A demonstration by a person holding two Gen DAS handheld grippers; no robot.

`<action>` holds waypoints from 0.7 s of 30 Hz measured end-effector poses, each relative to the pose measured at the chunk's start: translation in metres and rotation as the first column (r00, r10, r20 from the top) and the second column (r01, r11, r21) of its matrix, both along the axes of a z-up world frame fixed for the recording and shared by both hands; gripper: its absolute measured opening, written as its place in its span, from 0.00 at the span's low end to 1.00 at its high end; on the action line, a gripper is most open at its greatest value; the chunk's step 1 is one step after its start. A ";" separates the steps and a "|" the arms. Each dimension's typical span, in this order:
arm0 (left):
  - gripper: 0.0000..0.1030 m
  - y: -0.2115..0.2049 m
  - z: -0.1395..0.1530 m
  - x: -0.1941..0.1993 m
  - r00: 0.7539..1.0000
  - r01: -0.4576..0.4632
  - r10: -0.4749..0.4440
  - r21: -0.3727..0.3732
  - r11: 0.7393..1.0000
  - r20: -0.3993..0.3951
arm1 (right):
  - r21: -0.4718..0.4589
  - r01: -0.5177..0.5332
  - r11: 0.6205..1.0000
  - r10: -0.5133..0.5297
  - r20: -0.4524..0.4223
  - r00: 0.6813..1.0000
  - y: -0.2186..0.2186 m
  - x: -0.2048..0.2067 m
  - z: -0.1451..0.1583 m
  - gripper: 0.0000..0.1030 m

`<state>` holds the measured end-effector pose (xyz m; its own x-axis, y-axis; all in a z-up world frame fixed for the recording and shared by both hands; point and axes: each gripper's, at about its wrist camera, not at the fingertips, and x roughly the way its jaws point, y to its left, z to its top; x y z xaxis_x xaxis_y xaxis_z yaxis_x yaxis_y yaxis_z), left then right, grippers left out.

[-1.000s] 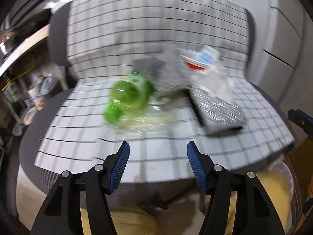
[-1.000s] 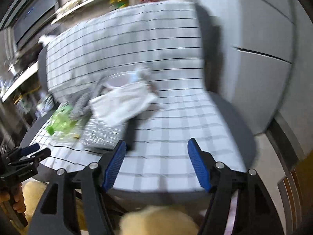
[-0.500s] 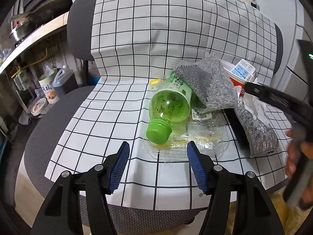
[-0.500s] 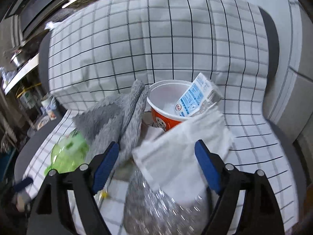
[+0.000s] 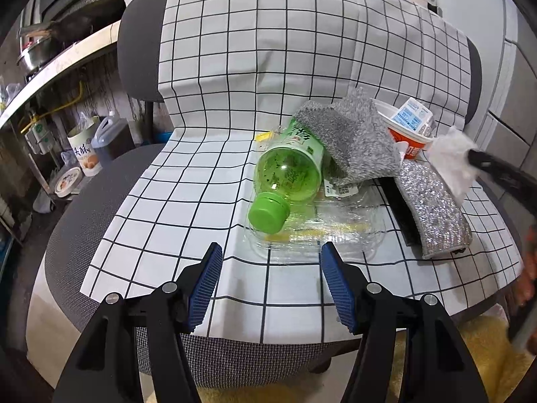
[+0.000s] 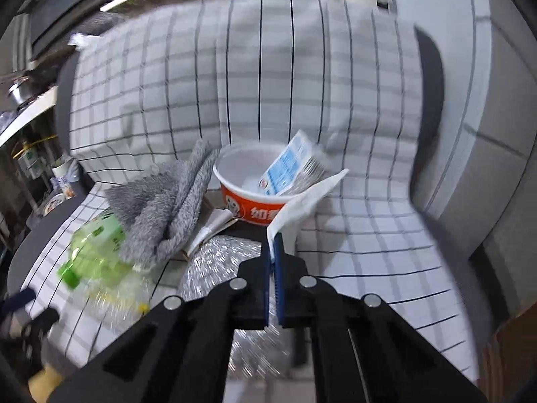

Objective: Collect trash
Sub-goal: 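Grasp the white tissue with the right gripper while the left gripper returns to the chair, then grasp the grey fuzzy cloth with the left gripper and lift it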

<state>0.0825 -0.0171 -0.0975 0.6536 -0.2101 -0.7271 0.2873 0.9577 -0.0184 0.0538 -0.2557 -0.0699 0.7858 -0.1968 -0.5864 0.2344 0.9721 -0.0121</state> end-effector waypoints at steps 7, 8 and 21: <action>0.60 -0.018 0.007 -0.001 0.999 0.042 -0.042 -0.031 0.999 0.001 | -0.032 -0.068 0.997 0.070 0.056 0.996 -0.019 -0.075 0.030 0.03; 0.60 -0.024 0.008 0.002 0.998 0.060 -0.060 -0.044 0.997 -0.002 | -0.037 -0.062 0.997 0.064 0.053 0.997 -0.022 -0.083 0.030 0.03; 0.77 -0.118 -0.013 0.054 0.984 0.176 -0.175 0.086 0.981 -0.026 | 0.008 -0.028 1.000 0.027 0.059 0.998 -0.052 -0.101 0.014 0.03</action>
